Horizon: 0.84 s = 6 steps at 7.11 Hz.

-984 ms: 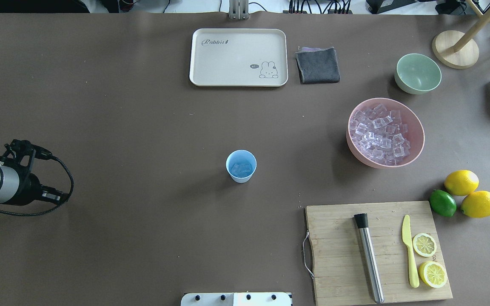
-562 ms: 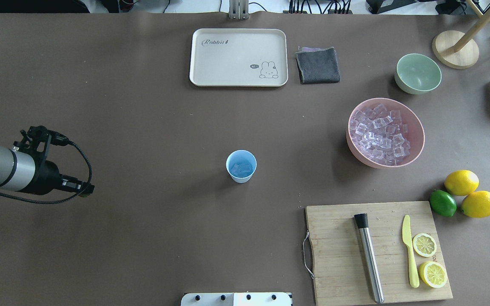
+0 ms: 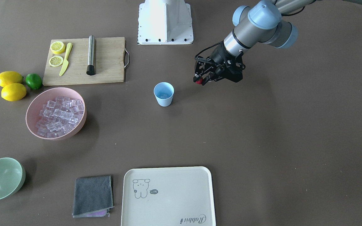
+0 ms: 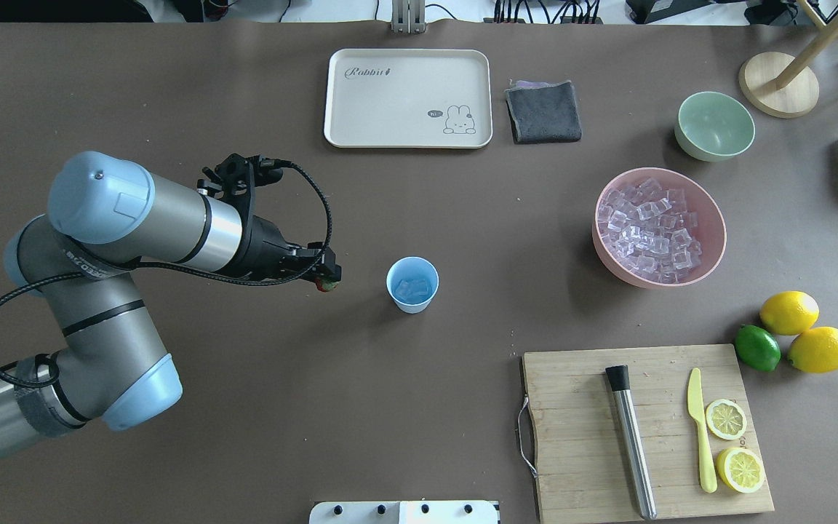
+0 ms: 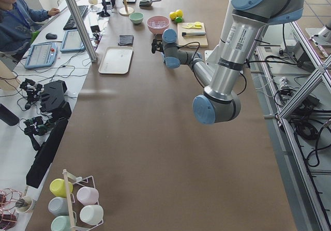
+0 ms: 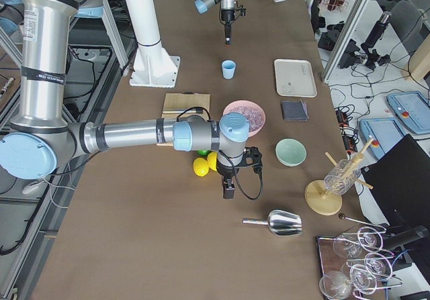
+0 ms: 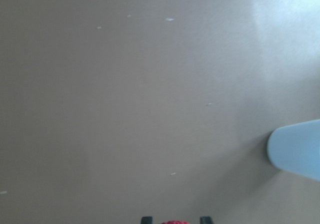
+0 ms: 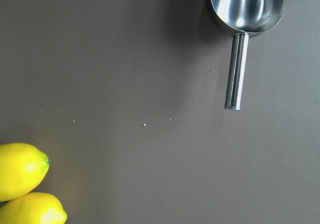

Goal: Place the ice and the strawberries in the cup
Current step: 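Carry the strawberry with the left gripper over the blue cup and release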

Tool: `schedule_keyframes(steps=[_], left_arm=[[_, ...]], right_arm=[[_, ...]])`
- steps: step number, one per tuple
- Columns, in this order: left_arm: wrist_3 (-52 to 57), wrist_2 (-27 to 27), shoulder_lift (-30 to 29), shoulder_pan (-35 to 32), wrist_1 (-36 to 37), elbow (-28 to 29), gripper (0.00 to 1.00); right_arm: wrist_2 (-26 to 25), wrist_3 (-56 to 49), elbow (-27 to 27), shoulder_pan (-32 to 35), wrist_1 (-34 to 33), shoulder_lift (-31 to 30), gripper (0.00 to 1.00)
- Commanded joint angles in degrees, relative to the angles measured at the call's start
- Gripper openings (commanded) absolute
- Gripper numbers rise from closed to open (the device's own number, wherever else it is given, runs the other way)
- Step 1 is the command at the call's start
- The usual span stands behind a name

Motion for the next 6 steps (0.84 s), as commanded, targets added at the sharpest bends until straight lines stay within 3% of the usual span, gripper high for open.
schedule_keyframes(steps=[1,4,6], left_arm=[[-3.2,4.18,-4.45,2.23,-0.08,0.78,0.0],[-5.12,4.56,-6.83,2.24,-0.08,1.75,0.0],[-6.19,5.35,-8.59,2.24,-0.08,3.42,0.22]], right_arm=[[0.03,0.0,0.0,0.0,0.0,-0.05,1.0],[0.12,0.0,0.0,0.0,0.0,-0.05,1.0],[0.12,0.0,0.0,0.0,-0.09,-0.05,1.0]])
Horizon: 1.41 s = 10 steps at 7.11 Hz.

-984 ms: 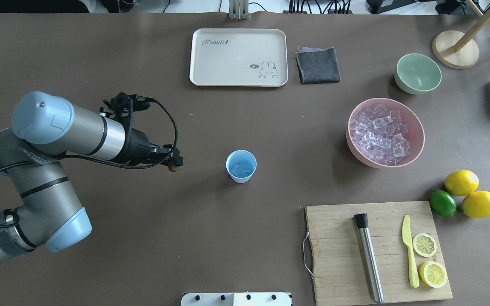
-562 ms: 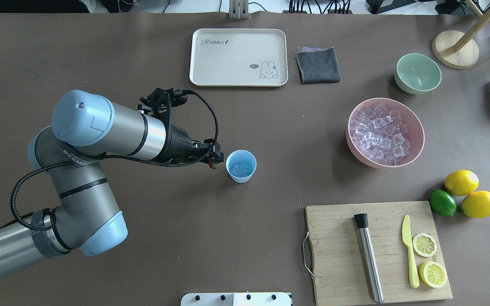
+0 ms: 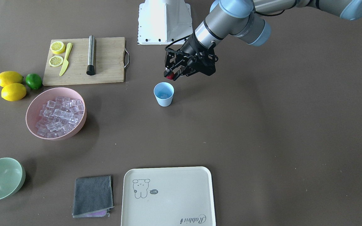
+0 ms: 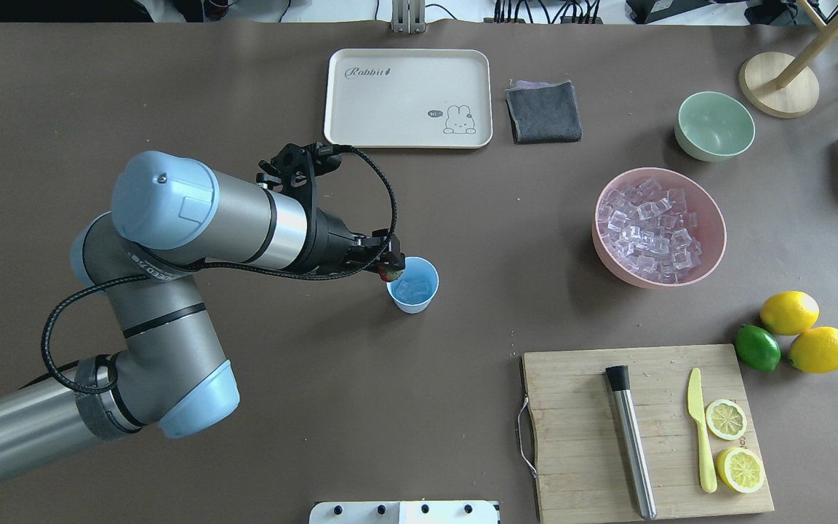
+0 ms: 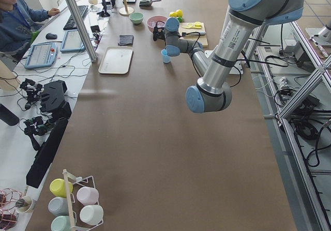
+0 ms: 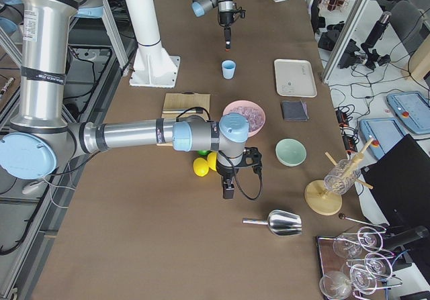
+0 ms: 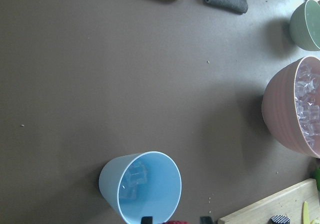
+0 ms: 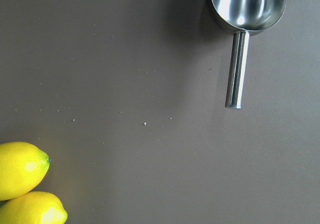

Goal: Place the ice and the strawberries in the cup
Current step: 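Carry the strawberry with the left gripper over the blue cup and release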

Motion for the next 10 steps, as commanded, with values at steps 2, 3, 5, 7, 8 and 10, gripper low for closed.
schedule_keyframes(steps=[2,3,5,7,8,10], left_arm=[[-1.01,1.49,-1.34,0.09,0.0,1.29,0.28],[-0.84,1.49,-1.35,0.09,0.0,1.38,0.83],[-0.83,1.49,-1.43,0.09,0.0,1.29,0.97],[-0.83,1.49,-1.43,0.18,0.0,1.29,0.97],[-0.83,1.4,-1.35,0.1,0.0,1.29,0.97],[-0.13,0.17,0.49,-1.48,0.61,1.03,0.97]], right_arm=[[0.01,0.09,-0.09,0.0,-0.02,0.27,1.0],[0.01,0.09,-0.09,-0.09,-0.02,0.27,1.0],[0.01,0.09,-0.09,0.0,-0.02,0.27,1.0],[0.1,0.18,-0.09,0.0,-0.02,0.27,1.0],[0.1,0.18,-0.09,0.0,-0.02,0.27,1.0],[0.1,0.18,-0.17,0.0,-0.02,0.18,1.0]])
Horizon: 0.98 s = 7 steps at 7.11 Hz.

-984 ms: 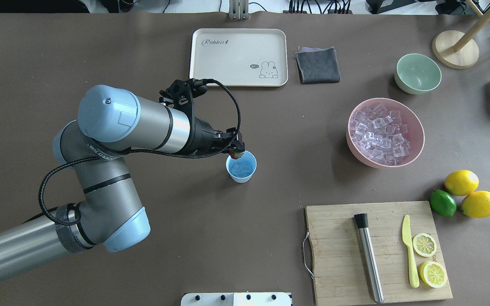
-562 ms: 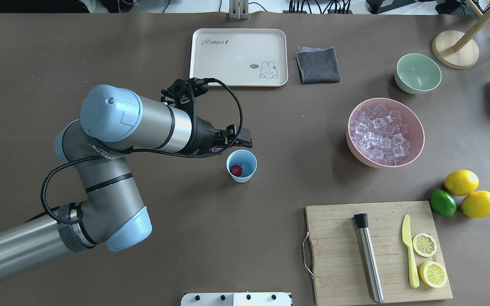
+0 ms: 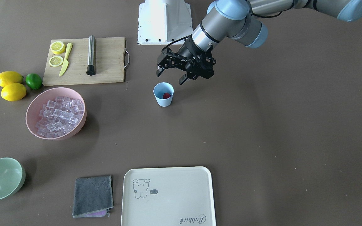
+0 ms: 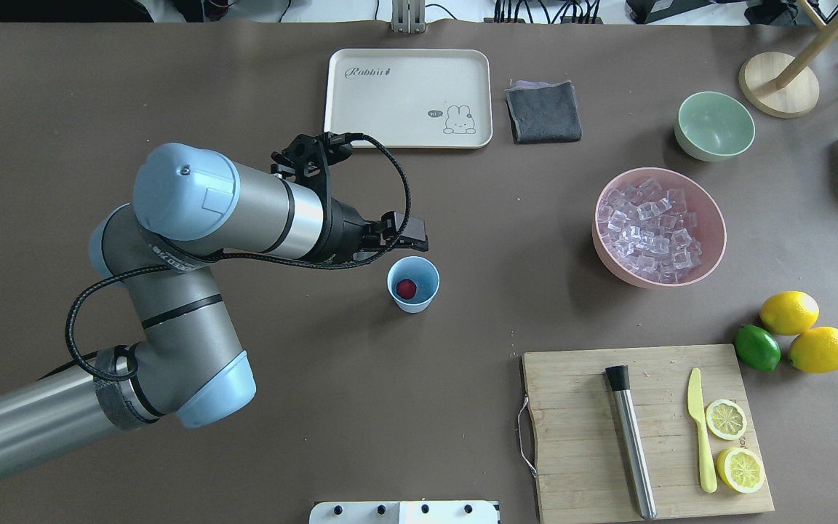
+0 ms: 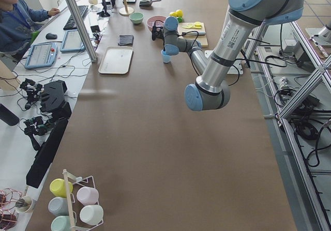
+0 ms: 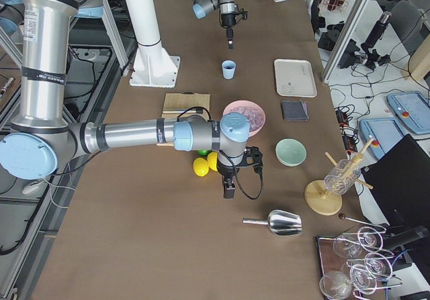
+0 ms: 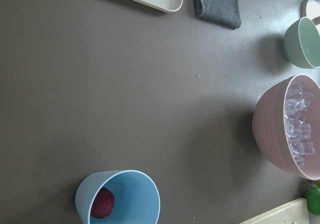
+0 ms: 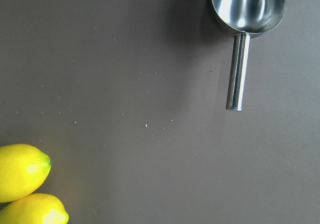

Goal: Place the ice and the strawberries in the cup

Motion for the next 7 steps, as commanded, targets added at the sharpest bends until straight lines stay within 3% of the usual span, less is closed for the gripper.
schedule_keyframes(steps=[1,2,4,6,7], left_arm=[[5.12,-6.5,4.06,-4.33,0.65,-0.25,0.97],[11.0,-13.34,7.92,-10.11,0.83,-0.42,0.97],[27.13,-21.63,18.01,-21.28,0.83,-0.51,0.97],[48.22,-24.39,26.99,-30.95,5.8,-0.42,0.97],[61.9,-24.4,29.21,-36.13,12.63,-0.33,0.97]], right_arm=[[0.0,0.0,-0.15,0.0,0.0,-0.25,1.0],[0.0,-0.08,-0.24,0.0,-0.09,-0.43,1.0],[0.0,0.0,-0.16,-0.08,0.0,-0.6,1.0],[0.0,-0.08,-0.24,0.0,-0.09,-0.69,1.0],[0.0,0.0,-0.24,0.0,-0.09,-0.69,1.0]])
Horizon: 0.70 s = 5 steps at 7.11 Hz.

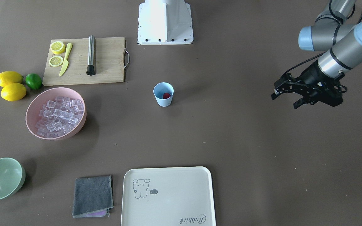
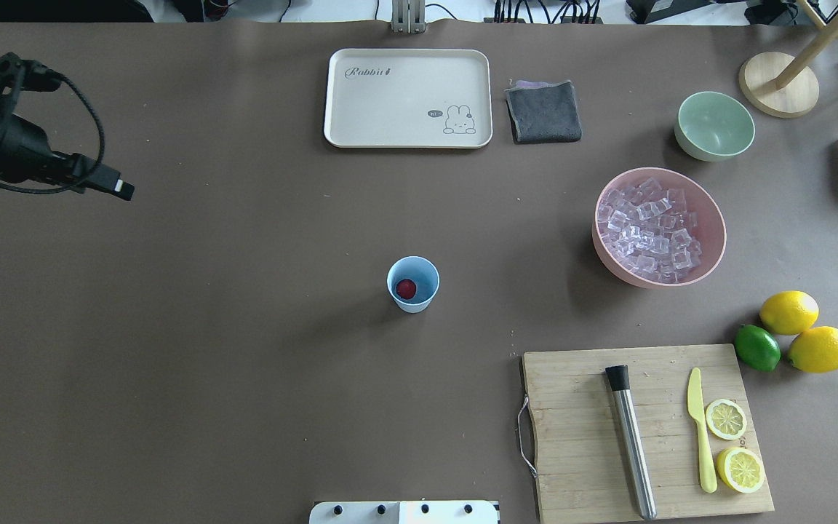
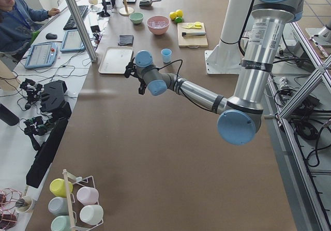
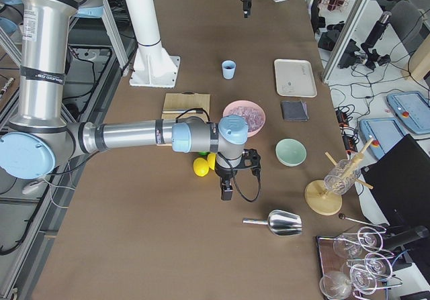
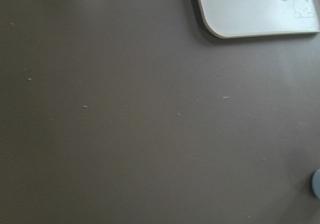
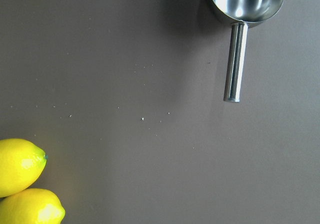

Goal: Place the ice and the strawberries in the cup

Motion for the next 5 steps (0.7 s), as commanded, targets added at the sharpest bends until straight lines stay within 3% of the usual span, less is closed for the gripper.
schedule_keyframes(steps=[1,3,5], left_arm=[[29.96,-0.52,4.02,-11.91,15.87,0.16,0.97],[52.52,-0.17,3.15,-22.38,35.56,-0.01,0.97],[57.95,0.27,10.21,-26.54,36.18,1.21,0.97]], right_arm=[[0.0,0.04,-0.39,0.01,-0.01,-0.02,1.0],[0.0,0.04,-0.83,0.01,0.08,0.07,1.0],[0.0,0.04,-0.92,0.01,0.08,0.07,1.0]])
